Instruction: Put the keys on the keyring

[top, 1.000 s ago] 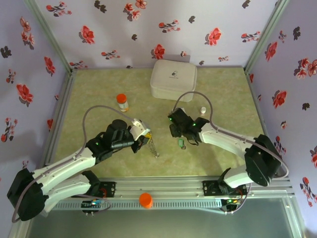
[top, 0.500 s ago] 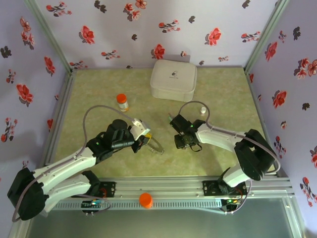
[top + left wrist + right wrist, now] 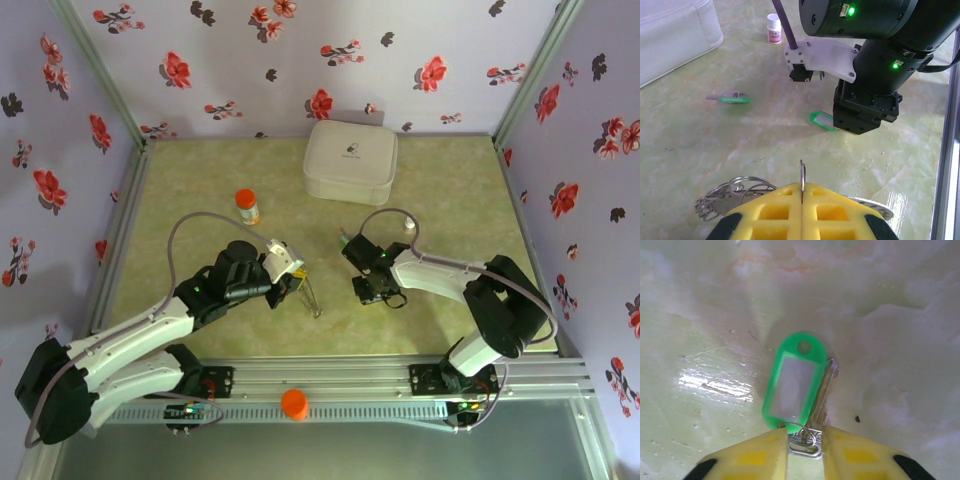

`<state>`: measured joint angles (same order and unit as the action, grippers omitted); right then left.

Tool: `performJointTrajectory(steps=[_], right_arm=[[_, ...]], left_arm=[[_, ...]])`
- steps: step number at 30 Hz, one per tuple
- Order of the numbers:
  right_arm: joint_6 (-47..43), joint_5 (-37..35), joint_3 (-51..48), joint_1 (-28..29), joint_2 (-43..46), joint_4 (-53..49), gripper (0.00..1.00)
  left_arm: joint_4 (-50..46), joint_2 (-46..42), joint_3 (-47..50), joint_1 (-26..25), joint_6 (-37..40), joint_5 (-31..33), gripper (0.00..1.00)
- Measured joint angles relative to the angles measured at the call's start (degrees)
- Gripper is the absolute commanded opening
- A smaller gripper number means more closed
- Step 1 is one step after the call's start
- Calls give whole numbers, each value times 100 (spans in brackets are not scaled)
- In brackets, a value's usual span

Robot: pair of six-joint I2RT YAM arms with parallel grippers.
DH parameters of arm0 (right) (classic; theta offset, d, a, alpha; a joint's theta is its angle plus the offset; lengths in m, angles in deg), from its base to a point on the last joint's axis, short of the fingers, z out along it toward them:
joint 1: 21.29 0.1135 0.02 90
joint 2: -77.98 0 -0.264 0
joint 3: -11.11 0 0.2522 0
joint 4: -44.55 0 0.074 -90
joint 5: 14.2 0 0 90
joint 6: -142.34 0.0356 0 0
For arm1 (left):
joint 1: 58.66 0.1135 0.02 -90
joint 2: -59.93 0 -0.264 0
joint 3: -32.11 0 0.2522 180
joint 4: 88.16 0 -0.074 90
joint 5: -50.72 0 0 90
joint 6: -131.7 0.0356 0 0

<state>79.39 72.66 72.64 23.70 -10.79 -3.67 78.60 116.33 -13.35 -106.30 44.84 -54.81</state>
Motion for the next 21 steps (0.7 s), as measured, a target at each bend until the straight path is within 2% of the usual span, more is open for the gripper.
performJointTrajectory(steps=[3, 10, 21], right_arm=[[0, 39, 0, 0, 0, 9, 16], [-28, 79, 0, 0, 15, 9, 0], [-116, 188, 0, 0, 260, 33, 0]], left_arm=[[0, 0, 0, 0, 0, -9, 0], [35, 0, 0, 0, 17, -7, 0], [125, 0, 0, 0, 46, -7, 0]])
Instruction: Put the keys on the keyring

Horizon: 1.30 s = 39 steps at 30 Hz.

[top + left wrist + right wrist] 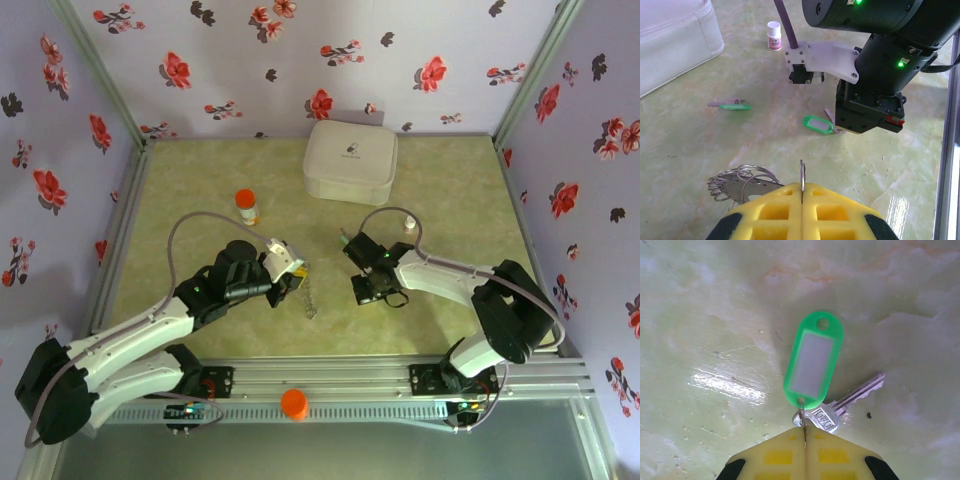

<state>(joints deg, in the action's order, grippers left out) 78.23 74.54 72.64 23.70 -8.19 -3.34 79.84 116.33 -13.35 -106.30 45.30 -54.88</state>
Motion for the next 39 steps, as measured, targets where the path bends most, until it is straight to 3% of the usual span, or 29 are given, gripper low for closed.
performJointTrajectory(steps=[12, 22, 39], right_arm=[[-127, 4, 4, 0, -127, 129, 1], [-188, 0, 127, 0, -365, 245, 21], [-186, -48, 170, 0, -505, 282, 19]], left_arm=[[-2, 0, 2, 0, 20, 0, 0], [-2, 0, 0, 0, 42, 0, 0], [-2, 0, 0, 0, 107, 0, 0]])
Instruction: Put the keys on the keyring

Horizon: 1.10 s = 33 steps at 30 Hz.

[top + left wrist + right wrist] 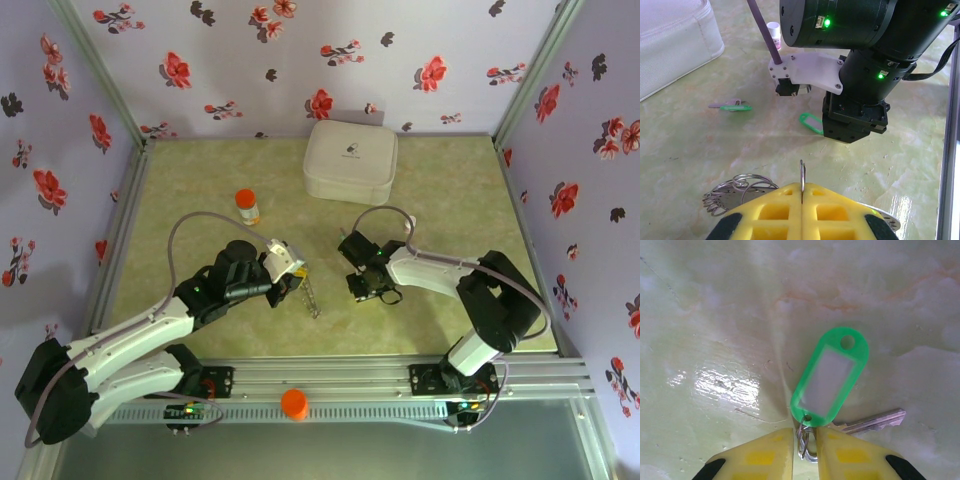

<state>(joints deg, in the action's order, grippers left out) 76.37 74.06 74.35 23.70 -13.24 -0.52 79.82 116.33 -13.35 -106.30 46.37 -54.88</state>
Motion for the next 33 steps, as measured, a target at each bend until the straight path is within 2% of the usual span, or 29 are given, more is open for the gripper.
performJointTrajectory(steps=[12, 22, 26, 33], right_arm=[[0, -127, 74, 0, -35, -2, 16], [0, -129, 81, 0, -59, 0, 9], [-2, -131, 87, 0, -85, 2, 0], [-59, -291, 96, 0, 4, -4, 0]], left_arm=[[-2, 0, 0, 0, 7, -2, 0], [-2, 0, 0, 0, 22, -2, 0], [-2, 0, 2, 0, 22, -2, 0], [-2, 0, 0, 0, 20, -2, 0]])
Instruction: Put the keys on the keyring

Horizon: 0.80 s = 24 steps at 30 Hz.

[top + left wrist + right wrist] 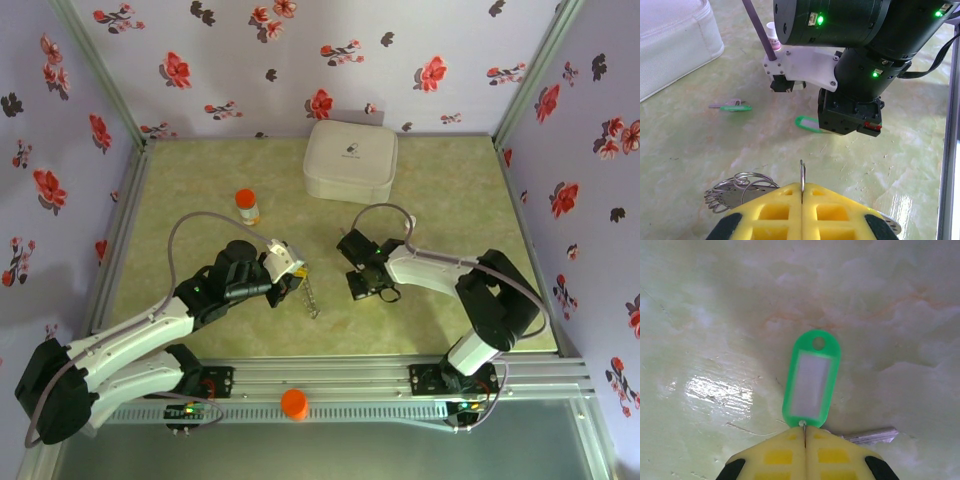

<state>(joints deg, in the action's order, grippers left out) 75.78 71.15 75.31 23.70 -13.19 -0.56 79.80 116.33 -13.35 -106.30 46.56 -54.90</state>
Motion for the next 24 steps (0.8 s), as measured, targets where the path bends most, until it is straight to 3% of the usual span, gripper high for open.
performJointTrajectory(steps=[11, 19, 24], right_arm=[[-658, 4, -601, 0, 1912, 557, 0], [-1637, 1126, -1045, 50, 3436, 1373, 0], [-2015, 1888, -1091, 153, 3740, 1777, 0]], left_arm=[[4, 0, 0, 0, -11, 0, 0], [68, -55, 2, 0, -184, -2, 0], [92, -199, 2, 0, -260, -55, 0]])
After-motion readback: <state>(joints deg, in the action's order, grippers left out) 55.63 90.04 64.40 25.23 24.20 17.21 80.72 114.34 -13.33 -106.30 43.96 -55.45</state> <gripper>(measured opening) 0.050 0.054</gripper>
